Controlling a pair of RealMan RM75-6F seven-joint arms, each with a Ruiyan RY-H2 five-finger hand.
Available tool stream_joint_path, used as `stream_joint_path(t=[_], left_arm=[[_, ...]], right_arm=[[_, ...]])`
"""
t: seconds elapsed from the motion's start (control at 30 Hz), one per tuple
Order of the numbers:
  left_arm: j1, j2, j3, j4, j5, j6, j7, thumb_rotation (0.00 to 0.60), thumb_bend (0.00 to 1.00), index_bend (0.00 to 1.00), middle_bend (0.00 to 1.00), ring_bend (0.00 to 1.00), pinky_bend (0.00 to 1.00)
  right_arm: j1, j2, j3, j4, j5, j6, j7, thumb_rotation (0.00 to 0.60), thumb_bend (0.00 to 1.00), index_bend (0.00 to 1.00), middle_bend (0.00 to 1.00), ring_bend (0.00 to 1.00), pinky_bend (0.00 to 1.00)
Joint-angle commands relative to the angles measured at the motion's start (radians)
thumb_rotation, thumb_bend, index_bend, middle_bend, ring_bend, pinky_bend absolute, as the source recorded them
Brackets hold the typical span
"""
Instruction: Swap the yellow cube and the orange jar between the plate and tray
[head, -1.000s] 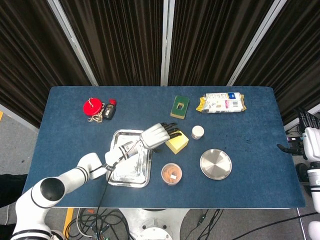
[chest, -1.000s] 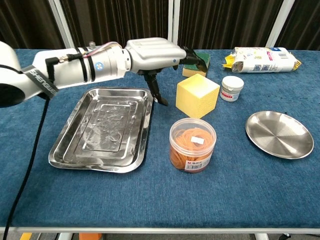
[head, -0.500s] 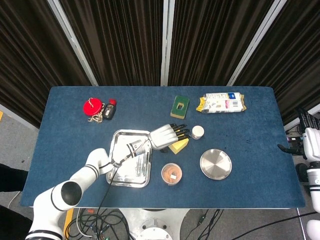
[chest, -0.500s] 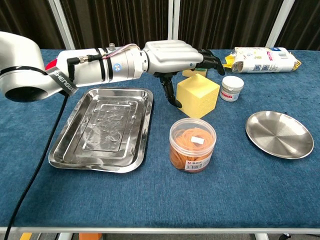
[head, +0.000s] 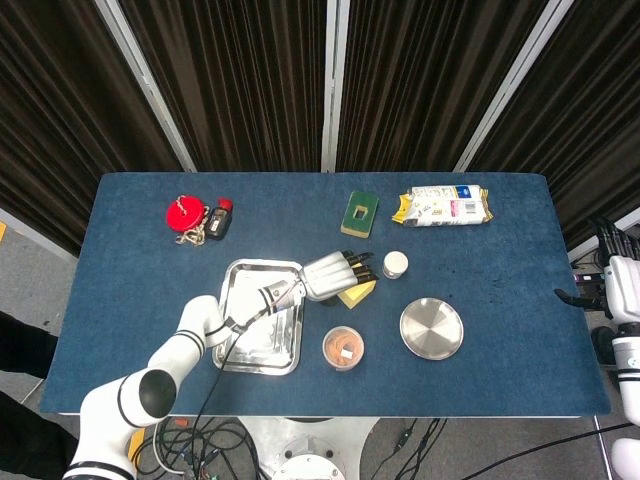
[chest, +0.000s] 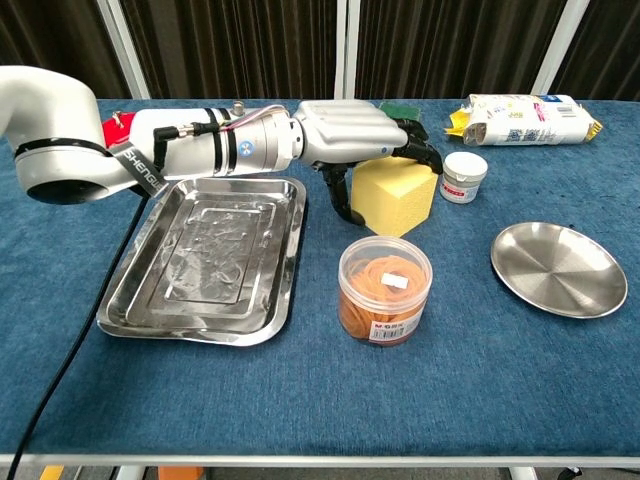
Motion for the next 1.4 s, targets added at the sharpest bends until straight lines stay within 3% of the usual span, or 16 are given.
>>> stream_joint_path(t=[0.03, 0.23, 0.4, 0.6, 0.73, 0.83, 0.97, 1.13, 1.3, 1.4], left_arm=[[0.008, -0.005, -0.004, 0.005, -0.010, 0.030, 0.009, 0.600, 0.23, 0.28, 0.38, 0.06, 0.30], [0.037, -0.001, -0.031, 0.000, -0.041, 0.112, 0.021, 0.600, 0.25, 0.32, 0.50, 0.13, 0.33], [0.085, 0.074, -0.071, -0.056, -0.083, 0.210, 0.056, 0.600, 0.25, 0.32, 0.53, 0.15, 0.33], [0.242, 0.287, -0.069, -0.324, -0.140, 0.274, 0.204, 0.600, 0.24, 0.32, 0.53, 0.15, 0.33], [0.356, 0.447, -0.052, -0.625, -0.202, 0.268, 0.360, 0.600, 0.23, 0.32, 0.53, 0.16, 0.33], [0.408, 0.521, -0.041, -0.789, -0.235, 0.260, 0.455, 0.600, 0.23, 0.32, 0.53, 0.16, 0.34], [0.452, 0.553, -0.027, -0.905, -0.250, 0.250, 0.535, 0.600, 0.23, 0.31, 0.52, 0.16, 0.34], [0.478, 0.508, -0.021, -0.900, -0.252, 0.223, 0.568, 0.600, 0.22, 0.31, 0.46, 0.16, 0.31], [0.481, 0.442, -0.020, -0.828, -0.243, 0.178, 0.589, 0.600, 0.21, 0.30, 0.46, 0.16, 0.31], [0.480, 0.421, -0.019, -0.797, -0.238, 0.148, 0.569, 0.600, 0.20, 0.29, 0.41, 0.16, 0.31]], right_arm=[[0.001, -0.002, -0.001, 0.001, -0.001, -0.001, -0.001, 0.600, 0.00, 0.00, 0.00, 0.00, 0.00], [0.003, 0.000, 0.000, -0.007, -0.003, -0.003, -0.010, 0.600, 0.00, 0.00, 0.00, 0.00, 0.00], [0.010, 0.002, 0.000, -0.024, -0.011, -0.003, -0.031, 0.600, 0.00, 0.00, 0.00, 0.00, 0.00], [0.023, -0.005, -0.011, -0.055, -0.040, 0.002, -0.077, 0.600, 0.00, 0.00, 0.00, 0.00, 0.00], [0.032, -0.009, -0.019, -0.081, -0.062, 0.009, -0.117, 0.600, 0.00, 0.00, 0.00, 0.00, 0.00], [0.040, -0.012, -0.021, -0.100, -0.068, 0.010, -0.139, 0.600, 0.00, 0.00, 0.00, 0.00, 0.00], [0.041, -0.009, -0.025, -0.120, -0.067, 0.012, -0.163, 0.600, 0.00, 0.00, 0.00, 0.00, 0.00], [0.038, 0.001, -0.023, -0.135, -0.064, 0.022, -0.173, 0.600, 0.00, 0.00, 0.00, 0.00, 0.00], [0.031, 0.005, -0.029, -0.140, -0.063, 0.026, -0.171, 0.600, 0.00, 0.00, 0.00, 0.00, 0.00], [0.027, 0.006, -0.032, -0.136, -0.060, 0.027, -0.168, 0.600, 0.00, 0.00, 0.00, 0.00, 0.00]])
